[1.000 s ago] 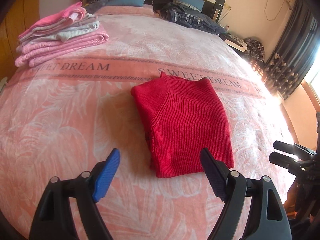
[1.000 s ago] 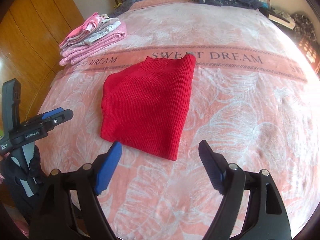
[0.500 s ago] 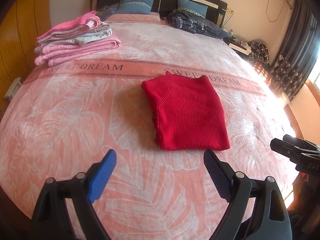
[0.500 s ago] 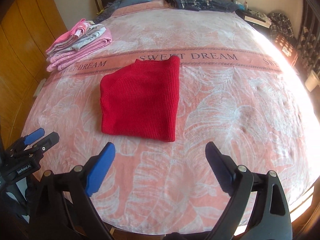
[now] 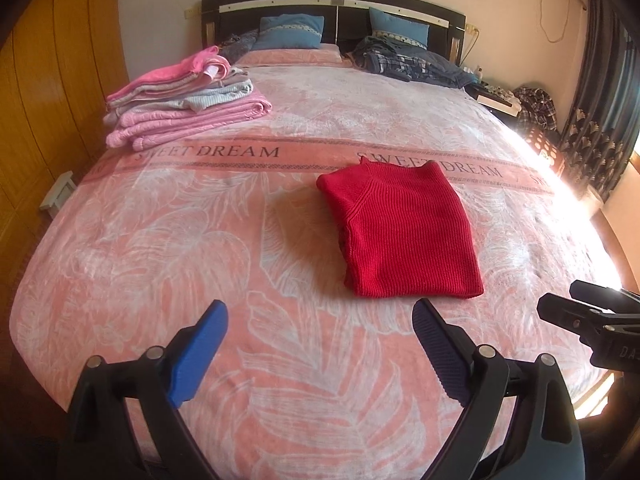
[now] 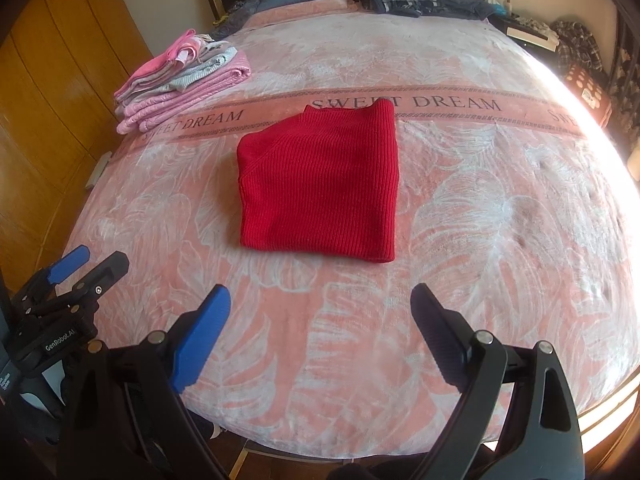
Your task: Fold small clothes
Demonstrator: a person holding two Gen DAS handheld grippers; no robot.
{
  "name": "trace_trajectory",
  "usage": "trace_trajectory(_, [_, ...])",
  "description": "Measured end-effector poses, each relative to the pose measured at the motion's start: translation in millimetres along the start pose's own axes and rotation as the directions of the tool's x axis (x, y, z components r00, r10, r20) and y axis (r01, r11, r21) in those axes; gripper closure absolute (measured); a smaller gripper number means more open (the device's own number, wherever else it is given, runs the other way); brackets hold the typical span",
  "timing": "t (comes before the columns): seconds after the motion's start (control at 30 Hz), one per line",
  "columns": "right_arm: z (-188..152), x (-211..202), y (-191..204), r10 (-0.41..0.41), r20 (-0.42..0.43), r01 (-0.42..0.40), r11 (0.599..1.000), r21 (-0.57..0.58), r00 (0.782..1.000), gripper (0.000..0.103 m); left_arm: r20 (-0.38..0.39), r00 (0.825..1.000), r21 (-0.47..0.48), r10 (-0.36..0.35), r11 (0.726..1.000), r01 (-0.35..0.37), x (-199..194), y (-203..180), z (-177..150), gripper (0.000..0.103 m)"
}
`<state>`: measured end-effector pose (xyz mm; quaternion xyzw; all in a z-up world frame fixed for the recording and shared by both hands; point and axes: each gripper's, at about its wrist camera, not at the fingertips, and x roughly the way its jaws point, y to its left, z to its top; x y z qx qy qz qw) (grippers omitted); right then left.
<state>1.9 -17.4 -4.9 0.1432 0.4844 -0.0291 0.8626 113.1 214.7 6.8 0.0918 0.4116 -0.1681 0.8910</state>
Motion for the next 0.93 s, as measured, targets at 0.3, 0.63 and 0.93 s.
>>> trace_trajectory(0.3, [-5,15,-5,-0.020,-0.039,0.020,1.000,0.012,0.999,0.012,-0.064,0.998,-0.001,0.028,1.000,-0.028,16,0,-6,0.009])
trace_trajectory(0.63, [-5,12,0,-0.080,0.005,0.080,0.997,-0.018,0.997,0.009,-0.081,0.996,0.029,0.041,0.999,-0.039,24,-4,-12,0.009])
trace_trajectory(0.93, [-8,24,-9,-0.109,-0.053,0.110,0.994,0.007,0.993,0.009,-0.089,0.995,0.031,0.051,0.998,-0.048,28,-5,-14,0.009])
